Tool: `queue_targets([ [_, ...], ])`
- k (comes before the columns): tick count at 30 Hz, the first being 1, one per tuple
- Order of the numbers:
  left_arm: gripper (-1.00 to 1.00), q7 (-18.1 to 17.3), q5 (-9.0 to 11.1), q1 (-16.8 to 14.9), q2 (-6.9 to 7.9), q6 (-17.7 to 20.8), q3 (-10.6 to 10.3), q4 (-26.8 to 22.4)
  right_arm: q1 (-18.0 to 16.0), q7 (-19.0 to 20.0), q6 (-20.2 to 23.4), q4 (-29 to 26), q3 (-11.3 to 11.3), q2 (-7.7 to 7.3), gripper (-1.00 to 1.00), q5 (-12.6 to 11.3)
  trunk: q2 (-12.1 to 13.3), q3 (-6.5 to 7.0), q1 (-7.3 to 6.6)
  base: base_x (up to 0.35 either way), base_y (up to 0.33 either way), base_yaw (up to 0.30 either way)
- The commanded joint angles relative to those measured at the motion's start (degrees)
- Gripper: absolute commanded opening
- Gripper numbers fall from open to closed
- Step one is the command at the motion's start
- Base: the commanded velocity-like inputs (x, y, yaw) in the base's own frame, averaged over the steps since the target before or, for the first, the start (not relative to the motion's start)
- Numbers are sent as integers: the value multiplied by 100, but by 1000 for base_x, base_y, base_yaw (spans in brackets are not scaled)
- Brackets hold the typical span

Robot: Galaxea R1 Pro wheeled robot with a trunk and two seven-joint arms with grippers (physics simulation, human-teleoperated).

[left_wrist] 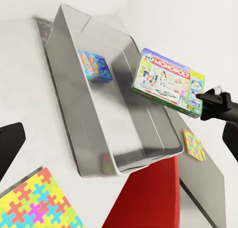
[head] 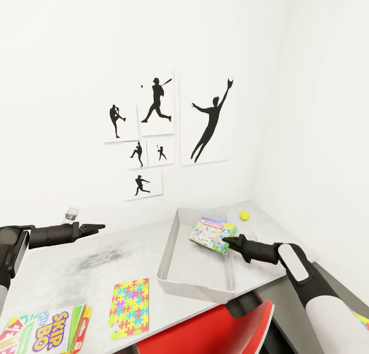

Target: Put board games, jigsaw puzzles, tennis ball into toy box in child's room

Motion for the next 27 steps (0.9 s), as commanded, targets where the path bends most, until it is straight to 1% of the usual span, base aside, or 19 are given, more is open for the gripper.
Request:
queue_targets([
  [1,100,-53,-60,-6,-3,61,13,-5,-52,-41,121,-4,26,29,-100,97,-14,-14,4,0,0,0],
  [5,100,-54,-59,-6,-4,61,12,-5,-184,-194,251,-23,191,75,-100,103,-14,-14,4,0,0,0],
  [10,100,-54,-59,-6,-4,61,12,-5,-388,-243,251,12,664,86,-100,94,-14,-14,4,0,0,0],
  [14,100,-54,-59,-6,1,61,17,-5,-553,-251,251,196,985,102,-100,96,-14,-14,4,0,0,0],
  [17,100,-54,-59,-6,3,61,20,-5,-637,-255,251,291,1118,173,-100,99,-14,-14,4,0,0,0],
  [20,100,-54,-59,-6,4,61,20,-5,-820,-272,251,715,1312,238,-100,100,-14,-14,4,0,0,0],
  [24,100,-54,-59,-6,9,61,26,-5,-1119,-279,251,1397,1496,298,-100,101,-14,-14,4,0,0,0],
  [27,100,-54,-59,-6,12,61,29,-5,-1256,-283,251,1676,1676,327,-100,106,-14,-14,4,0,0,0],
])
